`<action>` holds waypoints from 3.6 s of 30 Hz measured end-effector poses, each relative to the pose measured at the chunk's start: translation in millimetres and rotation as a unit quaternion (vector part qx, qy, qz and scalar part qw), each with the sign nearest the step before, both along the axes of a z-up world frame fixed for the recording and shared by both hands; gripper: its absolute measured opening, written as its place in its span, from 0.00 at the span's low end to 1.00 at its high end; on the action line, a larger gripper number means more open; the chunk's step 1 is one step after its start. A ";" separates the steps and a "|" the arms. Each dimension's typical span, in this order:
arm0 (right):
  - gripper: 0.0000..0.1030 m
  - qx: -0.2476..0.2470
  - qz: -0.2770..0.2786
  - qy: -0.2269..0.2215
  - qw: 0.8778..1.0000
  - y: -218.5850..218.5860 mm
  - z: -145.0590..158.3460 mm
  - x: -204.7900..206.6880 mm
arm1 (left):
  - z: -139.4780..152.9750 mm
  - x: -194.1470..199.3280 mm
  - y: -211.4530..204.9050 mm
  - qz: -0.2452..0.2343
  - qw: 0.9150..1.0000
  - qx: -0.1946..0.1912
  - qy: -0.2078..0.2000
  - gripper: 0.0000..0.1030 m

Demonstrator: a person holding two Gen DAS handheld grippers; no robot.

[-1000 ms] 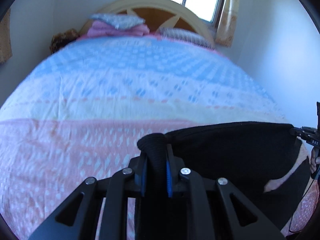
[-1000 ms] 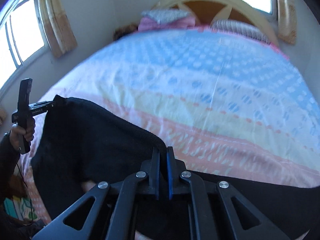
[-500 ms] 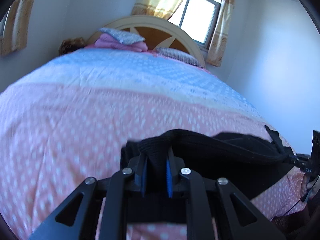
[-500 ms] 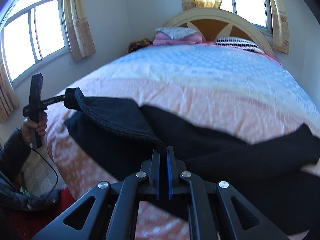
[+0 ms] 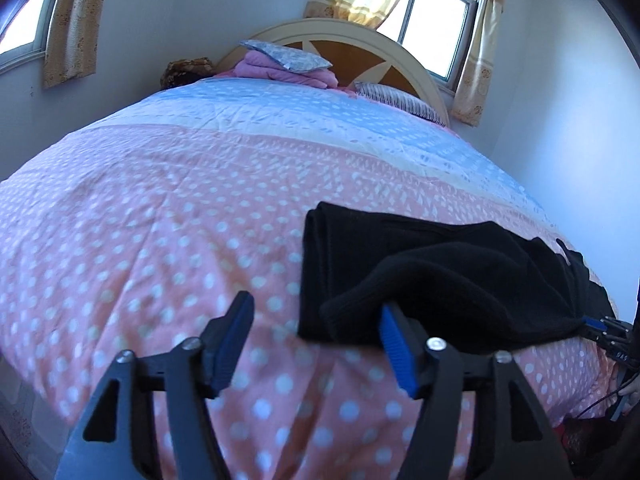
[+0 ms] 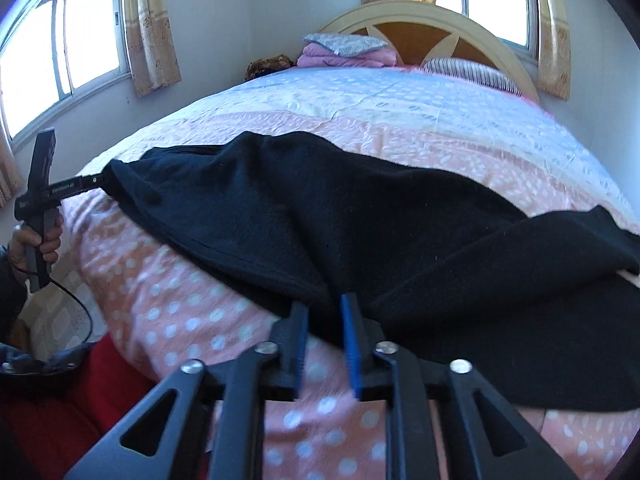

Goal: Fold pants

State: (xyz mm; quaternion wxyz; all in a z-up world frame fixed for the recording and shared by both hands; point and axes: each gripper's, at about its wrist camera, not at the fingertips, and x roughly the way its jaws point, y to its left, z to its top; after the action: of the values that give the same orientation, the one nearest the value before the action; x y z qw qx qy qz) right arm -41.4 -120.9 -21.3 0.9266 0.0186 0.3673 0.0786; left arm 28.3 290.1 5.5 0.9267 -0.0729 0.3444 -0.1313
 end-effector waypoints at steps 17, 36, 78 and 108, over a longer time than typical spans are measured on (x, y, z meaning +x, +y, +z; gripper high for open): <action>0.58 0.051 0.081 -0.069 0.993 97.7 35.0 89.4 | -1.1 11.2 -27.5 -0.061 0.973 -0.203 0.090 0.85; 0.58 0.050 0.103 -0.034 0.993 119.1 -18.8 71.6 | -17.6 38.4 2.1 0.074 0.930 -0.335 0.128 0.43; 0.58 0.167 0.093 -0.043 0.981 102.9 2.4 85.1 | 13.3 23.7 -15.0 0.034 0.962 -0.263 0.060 0.08; 0.14 0.123 0.223 0.002 0.967 204.7 9.1 128.3 | 20.3 -18.0 41.9 0.037 0.995 -0.088 -0.018 0.08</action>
State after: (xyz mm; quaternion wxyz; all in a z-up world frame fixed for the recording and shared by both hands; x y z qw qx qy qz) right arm 87.0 83.7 -12.2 0.8755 0.0499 0.3514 0.3280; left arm 10.4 332.1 25.8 0.9270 -0.1647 0.3116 -0.1280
